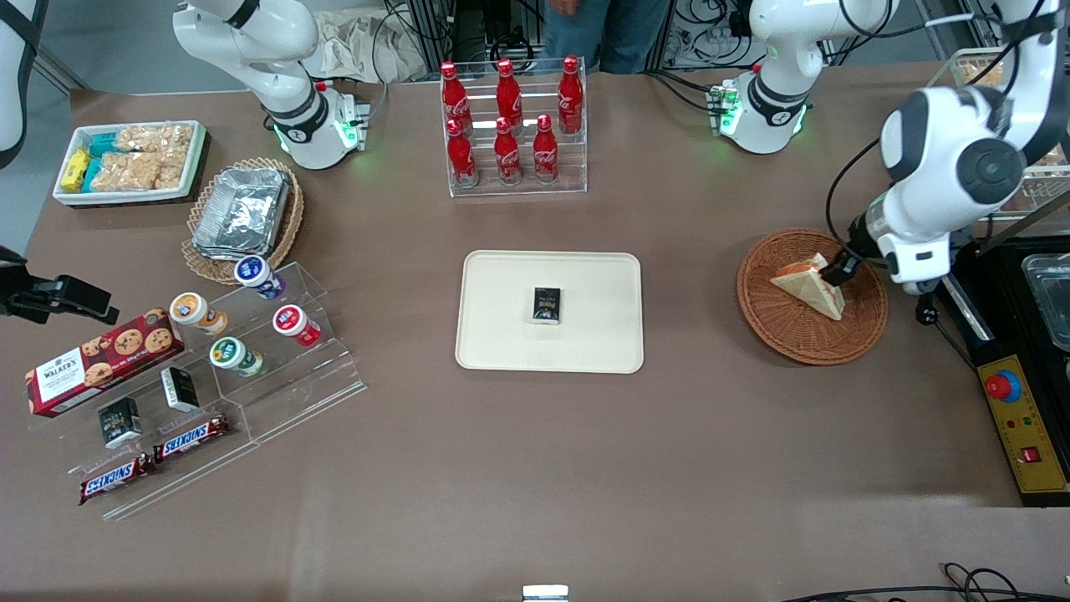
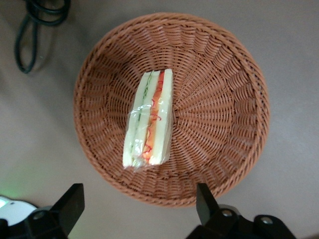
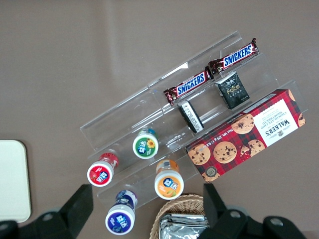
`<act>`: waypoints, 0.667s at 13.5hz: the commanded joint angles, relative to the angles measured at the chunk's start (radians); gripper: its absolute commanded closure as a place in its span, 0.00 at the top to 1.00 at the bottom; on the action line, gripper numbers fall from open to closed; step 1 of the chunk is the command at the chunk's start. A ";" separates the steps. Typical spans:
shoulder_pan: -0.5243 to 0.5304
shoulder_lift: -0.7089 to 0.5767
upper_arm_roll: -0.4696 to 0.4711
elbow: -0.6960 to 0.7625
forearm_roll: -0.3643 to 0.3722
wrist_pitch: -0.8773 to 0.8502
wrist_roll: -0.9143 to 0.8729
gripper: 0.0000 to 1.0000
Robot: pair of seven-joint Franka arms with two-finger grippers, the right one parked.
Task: Place sandwich from basket to tray
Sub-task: 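Lower the open left gripper over the wrapped sandwich in the basket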
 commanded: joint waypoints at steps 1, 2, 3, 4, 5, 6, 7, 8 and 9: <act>0.003 -0.002 -0.008 -0.086 0.007 0.104 -0.037 1.00; 0.001 0.009 -0.008 -0.106 0.007 0.141 -0.037 1.00; 0.001 0.026 -0.008 -0.113 0.007 0.159 -0.045 1.00; 0.001 0.041 -0.008 -0.114 0.010 0.164 -0.049 1.00; 0.001 0.052 -0.008 -0.122 0.012 0.187 -0.051 1.00; 0.004 0.057 -0.008 -0.148 0.012 0.225 -0.049 1.00; 0.006 0.060 -0.006 -0.163 0.013 0.259 -0.049 1.00; 0.007 0.070 -0.006 -0.172 0.013 0.279 -0.049 1.00; 0.007 0.078 -0.005 -0.174 0.015 0.293 -0.049 1.00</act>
